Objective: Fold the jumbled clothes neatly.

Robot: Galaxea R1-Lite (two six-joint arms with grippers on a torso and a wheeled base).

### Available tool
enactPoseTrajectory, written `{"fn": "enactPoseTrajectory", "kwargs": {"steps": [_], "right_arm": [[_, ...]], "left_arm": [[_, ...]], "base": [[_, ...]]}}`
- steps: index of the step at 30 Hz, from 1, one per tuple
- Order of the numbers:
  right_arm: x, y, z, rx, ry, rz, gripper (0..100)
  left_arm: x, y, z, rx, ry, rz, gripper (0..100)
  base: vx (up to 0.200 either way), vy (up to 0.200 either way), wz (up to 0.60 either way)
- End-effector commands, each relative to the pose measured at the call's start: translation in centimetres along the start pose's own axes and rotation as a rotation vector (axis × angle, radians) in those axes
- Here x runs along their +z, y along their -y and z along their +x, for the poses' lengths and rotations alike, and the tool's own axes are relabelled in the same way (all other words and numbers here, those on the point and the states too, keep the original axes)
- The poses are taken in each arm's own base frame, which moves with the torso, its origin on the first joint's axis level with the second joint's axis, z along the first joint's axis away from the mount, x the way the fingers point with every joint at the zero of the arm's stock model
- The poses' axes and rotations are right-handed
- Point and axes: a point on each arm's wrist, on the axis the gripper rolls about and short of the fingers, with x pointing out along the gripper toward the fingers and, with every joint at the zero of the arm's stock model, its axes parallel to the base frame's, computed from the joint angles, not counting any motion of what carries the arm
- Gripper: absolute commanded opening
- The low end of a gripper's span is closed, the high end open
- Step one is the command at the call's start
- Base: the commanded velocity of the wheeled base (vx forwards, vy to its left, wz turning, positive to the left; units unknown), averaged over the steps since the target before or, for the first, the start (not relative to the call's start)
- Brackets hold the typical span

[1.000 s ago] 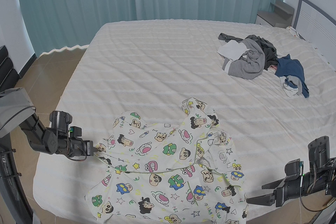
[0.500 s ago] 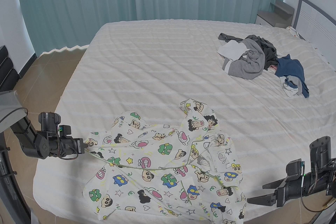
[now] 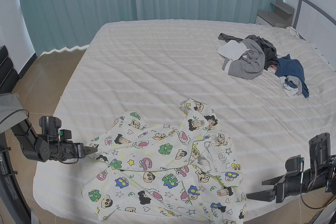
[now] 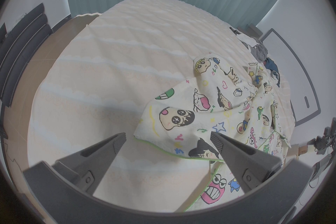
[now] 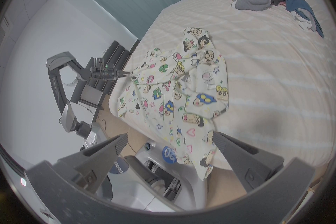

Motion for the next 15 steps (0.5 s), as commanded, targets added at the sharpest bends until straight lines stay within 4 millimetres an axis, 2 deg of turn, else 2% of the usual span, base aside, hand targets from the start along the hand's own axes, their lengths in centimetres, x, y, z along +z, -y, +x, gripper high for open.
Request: {"fn": "enactPoseTrajectory", "kwargs": {"steps": [1,5,9,15], "right_arm": [[3.9,0.4,1.6,-0.015,0.047,0.035,100],[7.1,1.4,5.1,-0.057,0.035,0.081,100],[8.6,2.1,8.6,-0.127,0.017,0.128,100],[8.2,0.5,9.3,-0.086,0.003,0.133,100]], "left_arm": [[-0.1,0.0,-0.3,-0.004,0.021,-0.004,100],[1.3,0.1,-0.1,-0.009,0.137,0.009,100],[5.6,0.6,0.2,-0.020,0.295,-0.044,100],[10.1,2.7,1.6,-0.062,0.255,-0.056,100]], "base": [[0.000,0.000,0.00],[0.000,0.000,0.00],[0.000,0.000,0.00],[0.000,0.000,0.00]]}}
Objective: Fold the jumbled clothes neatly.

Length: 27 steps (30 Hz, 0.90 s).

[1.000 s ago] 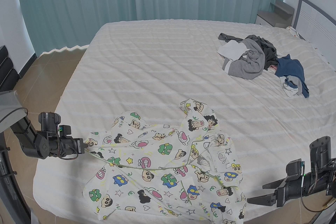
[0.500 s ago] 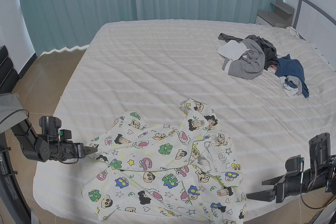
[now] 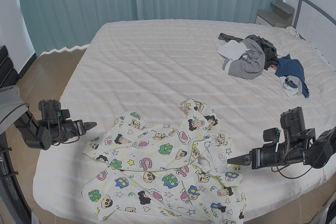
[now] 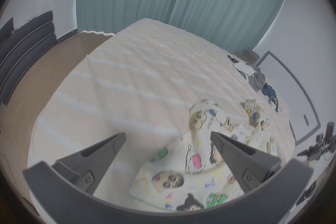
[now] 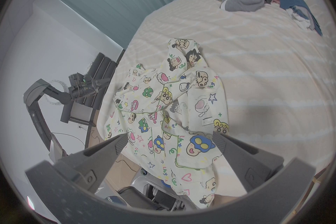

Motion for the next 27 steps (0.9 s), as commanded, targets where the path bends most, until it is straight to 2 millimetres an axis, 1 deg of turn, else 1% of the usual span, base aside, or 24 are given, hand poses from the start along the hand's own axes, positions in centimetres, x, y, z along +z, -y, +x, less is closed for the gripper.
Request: {"fn": "enactPoseTrajectory", "kwargs": {"steps": [1,2,3,4,5,6,8,12,14,19,23,27], "right_arm": [[0.0,-1.1,2.8,0.004,-0.044,0.013,100],[-0.1,-1.2,2.6,0.007,-0.044,0.009,100],[-0.1,-1.3,2.5,0.009,-0.042,0.009,100],[-0.1,-1.5,2.2,0.016,-0.035,0.007,100],[-0.1,-1.6,2.1,0.016,-0.033,0.007,100],[-0.1,-1.7,1.8,0.021,-0.024,0.003,100],[-0.2,-1.8,1.5,0.024,-0.022,0.000,100],[-0.6,-2.3,0.8,0.036,-0.019,-0.012,100],[-0.8,-2.3,0.6,0.038,-0.021,-0.014,100],[-1.2,-2.6,0.2,0.045,-0.024,-0.023,100],[-1.4,-2.8,0.0,0.052,-0.027,-0.029,100],[-1.5,-3.0,0.0,0.057,-0.025,-0.035,100]], "left_arm": [[4.6,2.7,2.6,-0.054,0.019,-0.014,100],[5.0,3.0,3.1,-0.069,0.014,-0.009,100],[5.0,3.1,3.3,-0.076,0.015,-0.006,100],[5.0,3.6,4.0,-0.113,0.001,0.000,100],[4.9,3.7,4.1,-0.119,-0.001,0.002,100],[4.4,4.2,5.0,-0.147,-0.023,0.009,100],[3.9,4.6,6.1,-0.160,-0.041,0.013,100],[3.1,5.1,7.7,-0.185,-0.078,0.016,100],[2.3,5.2,8.3,-0.189,-0.133,0.006,100],[1.9,5.2,9.0,-0.188,-0.164,-0.005,100],[1.6,5.3,9.3,-0.201,-0.186,-0.090,100],[1.2,5.1,9.5,-0.207,-0.204,-0.121,100]], "base": [[0.000,0.000,0.00],[0.000,0.000,0.00],[0.000,0.000,0.00],[0.000,0.000,0.00],[0.000,0.000,0.00],[0.000,0.000,0.00],[0.000,0.000,0.00],[0.000,0.000,0.00],[0.000,0.000,0.00],[0.000,0.000,0.00],[0.000,0.000,0.00],[0.000,0.000,0.00]]}}
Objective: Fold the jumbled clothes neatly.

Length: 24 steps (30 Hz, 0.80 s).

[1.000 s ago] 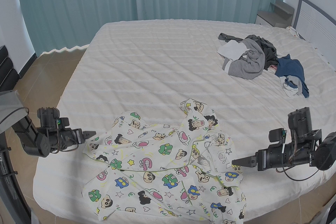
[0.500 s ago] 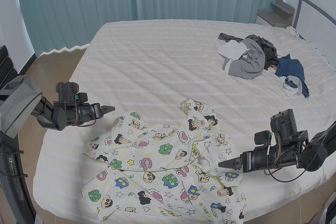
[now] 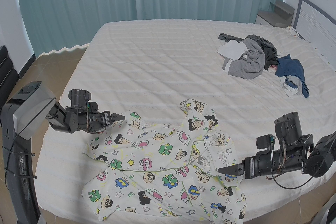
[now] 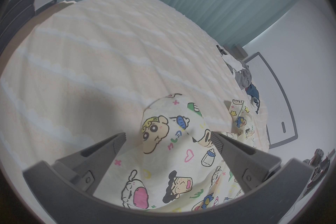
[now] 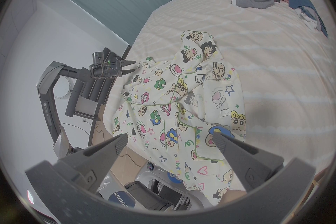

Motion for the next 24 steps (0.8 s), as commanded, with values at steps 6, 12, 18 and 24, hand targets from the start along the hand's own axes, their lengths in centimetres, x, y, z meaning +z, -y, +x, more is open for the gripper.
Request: {"fn": "enactPoseTrajectory", "kwargs": {"steps": [6,12,18,24], "right_arm": [[-0.3,-0.2,-0.3,0.007,-0.004,-0.007,100],[-0.6,-0.1,-0.3,0.003,-0.011,-0.004,100],[-0.3,0.2,0.0,-0.008,-0.008,0.004,100],[2.6,0.1,1.4,-0.022,0.060,0.000,100]], "left_arm": [[-1.3,-0.7,1.4,0.000,-0.041,-0.019,100],[-1.4,-0.3,2.2,-0.026,-0.038,0.003,100],[-1.5,-0.3,2.6,-0.033,-0.004,0.020,0],[-0.7,-0.2,2.4,-0.004,0.066,0.039,0]], "base": [[0.000,0.000,0.00],[0.000,0.000,0.00],[0.000,0.000,0.00],[0.000,0.000,0.00]]}}
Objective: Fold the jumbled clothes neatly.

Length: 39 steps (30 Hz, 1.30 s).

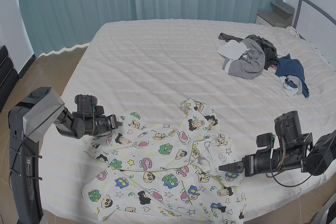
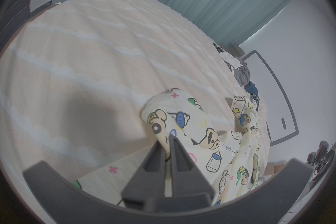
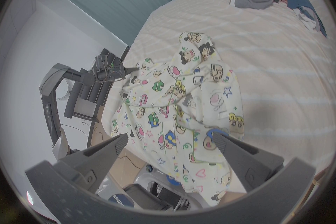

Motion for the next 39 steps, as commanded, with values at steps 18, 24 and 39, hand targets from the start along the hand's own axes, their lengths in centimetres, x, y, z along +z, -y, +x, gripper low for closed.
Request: {"fn": "enactPoseTrajectory", "kwargs": {"steps": [18,24,39], "right_arm": [[8.3,3.6,13.3,-0.211,0.125,0.025,100],[8.5,4.9,14.6,-0.257,0.133,0.038,100],[8.7,7.1,16.7,-0.278,0.085,0.079,100]], "left_arm": [[6.6,1.5,-4.4,0.225,0.474,0.035,0],[7.6,1.0,-4.5,0.257,0.525,0.048,0],[6.1,0.9,-3.2,0.260,0.474,0.044,0]], "base": [[0.000,0.000,0.00],[0.000,0.000,0.00],[0.000,0.000,0.00]]}}
